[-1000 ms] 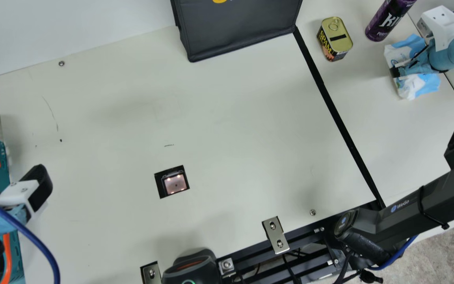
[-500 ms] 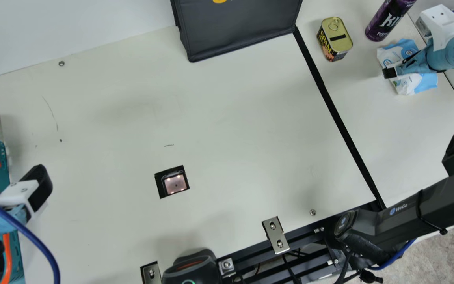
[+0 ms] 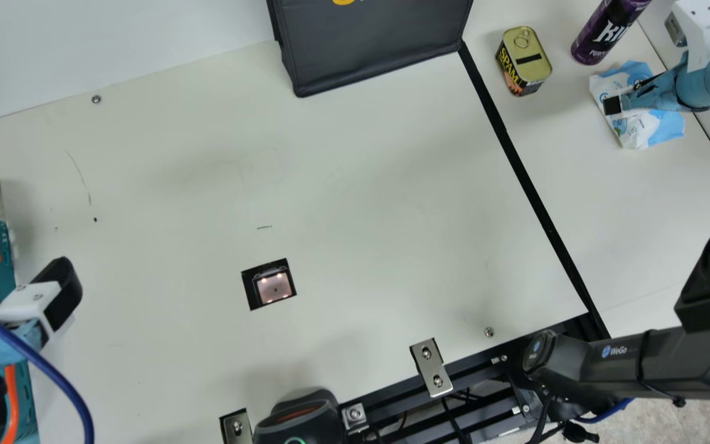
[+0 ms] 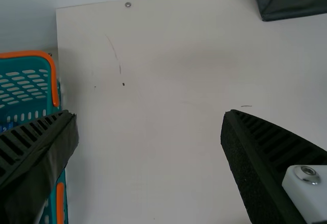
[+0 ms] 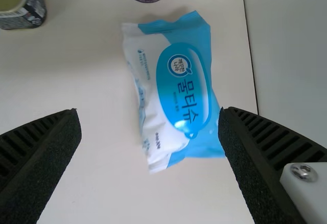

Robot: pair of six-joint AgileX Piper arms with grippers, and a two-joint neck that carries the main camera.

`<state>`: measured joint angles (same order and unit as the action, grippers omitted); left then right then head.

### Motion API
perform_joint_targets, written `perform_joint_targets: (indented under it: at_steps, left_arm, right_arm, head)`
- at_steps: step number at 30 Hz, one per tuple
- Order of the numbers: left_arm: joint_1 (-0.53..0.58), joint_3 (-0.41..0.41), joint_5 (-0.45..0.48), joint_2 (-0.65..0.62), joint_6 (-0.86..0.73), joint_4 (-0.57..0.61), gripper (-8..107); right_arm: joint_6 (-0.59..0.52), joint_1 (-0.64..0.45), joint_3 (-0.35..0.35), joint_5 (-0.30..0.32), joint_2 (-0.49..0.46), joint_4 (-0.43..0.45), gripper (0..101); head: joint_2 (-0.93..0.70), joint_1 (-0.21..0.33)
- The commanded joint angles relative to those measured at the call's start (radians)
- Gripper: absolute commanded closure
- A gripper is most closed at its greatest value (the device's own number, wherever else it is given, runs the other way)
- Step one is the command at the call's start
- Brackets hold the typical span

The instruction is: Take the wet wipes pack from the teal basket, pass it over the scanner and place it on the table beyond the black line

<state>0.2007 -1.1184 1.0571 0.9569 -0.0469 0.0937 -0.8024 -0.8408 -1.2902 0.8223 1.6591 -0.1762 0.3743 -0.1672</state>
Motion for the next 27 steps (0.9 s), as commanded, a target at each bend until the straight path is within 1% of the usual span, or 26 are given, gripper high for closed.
perform_joint_targets:
  at_steps: [1,7,13,14,15,16,27]
  left_arm:
    - [0.000,0.000,0.000,0.000,0.000,0.000,9]
    - [0.000,0.000,0.000,0.000,0.000,0.000,9]
    - [0.000,0.000,0.000,0.000,0.000,0.000,9]
    - [0.000,0.000,0.000,0.000,0.000,0.000,9]
    - [0.000,0.000,0.000,0.000,0.000,0.000,9]
    - [-0.015,-0.007,0.014,-0.017,0.004,-0.006,9]
    - [-0.173,-0.085,0.156,-0.201,0.047,-0.068,9]
  right_arm:
    - [0.073,0.012,0.007,0.020,-0.044,0.024,6]
    - [0.182,0.060,0.038,0.072,-0.146,0.076,6]
    - [0.251,0.122,0.078,0.122,-0.267,0.091,6]
    - [0.239,0.111,0.072,0.115,-0.228,0.089,6]
    - [0.248,0.120,0.077,0.127,-0.248,0.089,6]
    - [0.263,0.140,0.078,0.141,-0.275,0.089,6]
    - [0.409,0.332,0.077,0.208,-0.448,0.116,6]
  head:
    - [0.002,0.029]
    - [0.002,0.029]
    - [0.002,0.029]
    - [0.002,0.029]
    - [0.002,0.029]
    - [-0.021,0.029]
    - [-0.277,0.029]
